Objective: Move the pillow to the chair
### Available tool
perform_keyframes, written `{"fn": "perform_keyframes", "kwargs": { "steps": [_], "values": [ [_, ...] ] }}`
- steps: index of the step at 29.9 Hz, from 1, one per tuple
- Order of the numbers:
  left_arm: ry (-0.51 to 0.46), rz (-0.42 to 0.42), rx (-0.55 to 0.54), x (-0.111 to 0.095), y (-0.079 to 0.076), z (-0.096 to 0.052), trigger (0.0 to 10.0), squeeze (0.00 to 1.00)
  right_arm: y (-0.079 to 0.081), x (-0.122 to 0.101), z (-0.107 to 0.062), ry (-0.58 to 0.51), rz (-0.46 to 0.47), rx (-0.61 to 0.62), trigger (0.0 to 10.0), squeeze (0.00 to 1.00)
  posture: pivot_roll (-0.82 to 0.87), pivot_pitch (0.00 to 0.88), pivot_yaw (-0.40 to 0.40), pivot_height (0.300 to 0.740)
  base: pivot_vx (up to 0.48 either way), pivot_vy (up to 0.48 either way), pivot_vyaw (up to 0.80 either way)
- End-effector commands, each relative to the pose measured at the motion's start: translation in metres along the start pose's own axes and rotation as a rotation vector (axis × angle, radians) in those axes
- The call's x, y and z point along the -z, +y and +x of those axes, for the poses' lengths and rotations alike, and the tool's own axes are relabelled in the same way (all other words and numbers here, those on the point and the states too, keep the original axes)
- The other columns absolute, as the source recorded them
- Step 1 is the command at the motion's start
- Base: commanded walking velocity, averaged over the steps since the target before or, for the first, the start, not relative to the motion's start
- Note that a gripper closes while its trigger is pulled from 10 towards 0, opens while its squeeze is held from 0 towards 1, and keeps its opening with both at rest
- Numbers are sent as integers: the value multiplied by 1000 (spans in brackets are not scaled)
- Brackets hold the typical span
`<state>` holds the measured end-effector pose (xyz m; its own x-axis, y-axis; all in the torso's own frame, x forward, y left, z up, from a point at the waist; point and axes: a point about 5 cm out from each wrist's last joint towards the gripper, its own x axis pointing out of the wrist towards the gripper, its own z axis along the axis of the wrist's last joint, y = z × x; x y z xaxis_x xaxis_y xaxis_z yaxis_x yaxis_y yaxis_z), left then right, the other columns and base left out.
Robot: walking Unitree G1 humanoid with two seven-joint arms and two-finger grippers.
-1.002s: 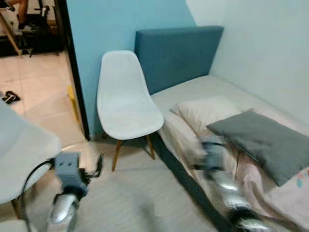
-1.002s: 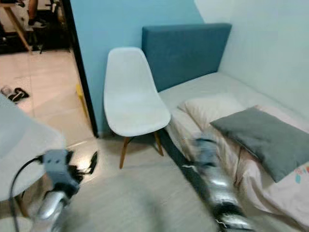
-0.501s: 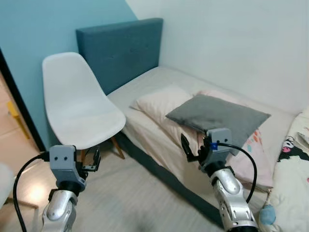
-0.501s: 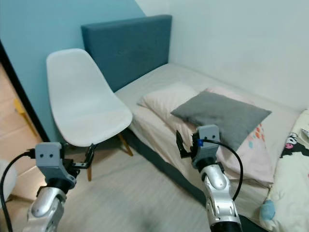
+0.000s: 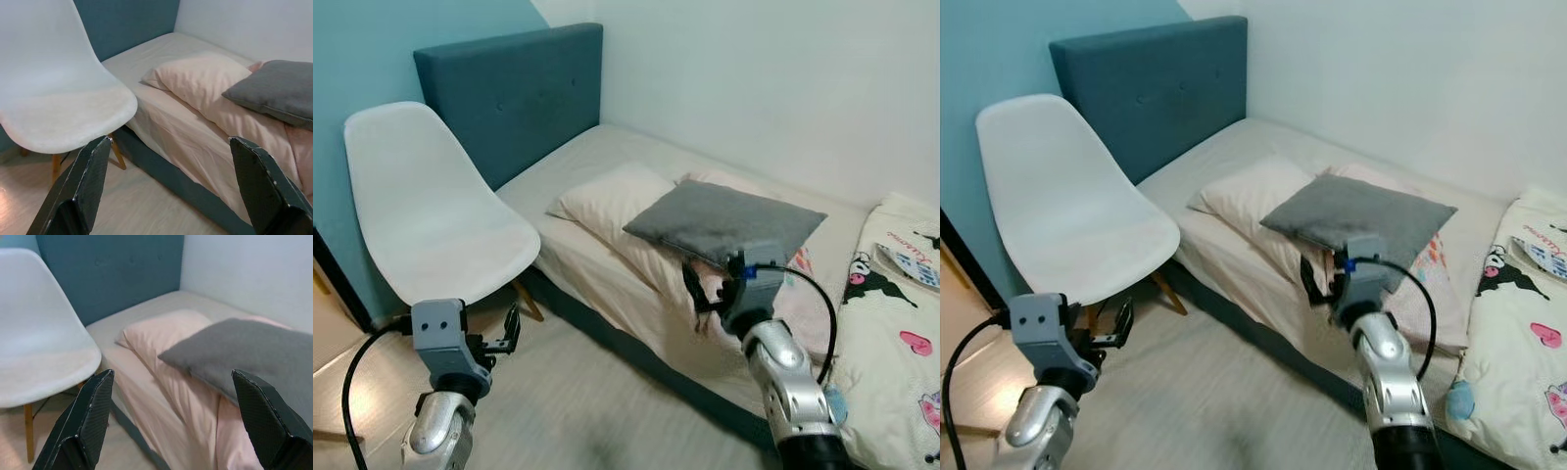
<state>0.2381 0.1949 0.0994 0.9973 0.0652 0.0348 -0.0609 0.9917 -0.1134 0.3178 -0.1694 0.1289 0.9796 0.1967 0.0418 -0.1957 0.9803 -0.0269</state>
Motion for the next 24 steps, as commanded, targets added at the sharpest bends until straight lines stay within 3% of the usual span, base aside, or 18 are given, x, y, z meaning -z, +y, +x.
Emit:
{"fn": "perform_keyframes", "kwargs": {
  "steps": [1, 8, 21, 24],
  "values": [
    [4, -23, 25, 0, -5, -1, 10000, 0, -7, 7, -3, 40, 11, 20, 10000, 0, -26, 0, -84, 740, 371, 0, -500],
    [14, -30, 36, 2, -6, -1, 10000, 0, -12, 10, -4, 83, 75, 55, 10000, 0, -29, 0, -87, 740, 480, 0, -800],
    [23, -37, 51, 5, -7, -1, 10000, 0, -27, 15, -3, 123, 79, 136, 10000, 0, -32, 0, -91, 740, 404, 0, -791],
    [25, -39, 52, 5, -7, -1, 10000, 0, -33, 16, -4, 133, 66, 164, 10000, 0, -33, 0, -93, 740, 359, 0, 0]
  ]
}}
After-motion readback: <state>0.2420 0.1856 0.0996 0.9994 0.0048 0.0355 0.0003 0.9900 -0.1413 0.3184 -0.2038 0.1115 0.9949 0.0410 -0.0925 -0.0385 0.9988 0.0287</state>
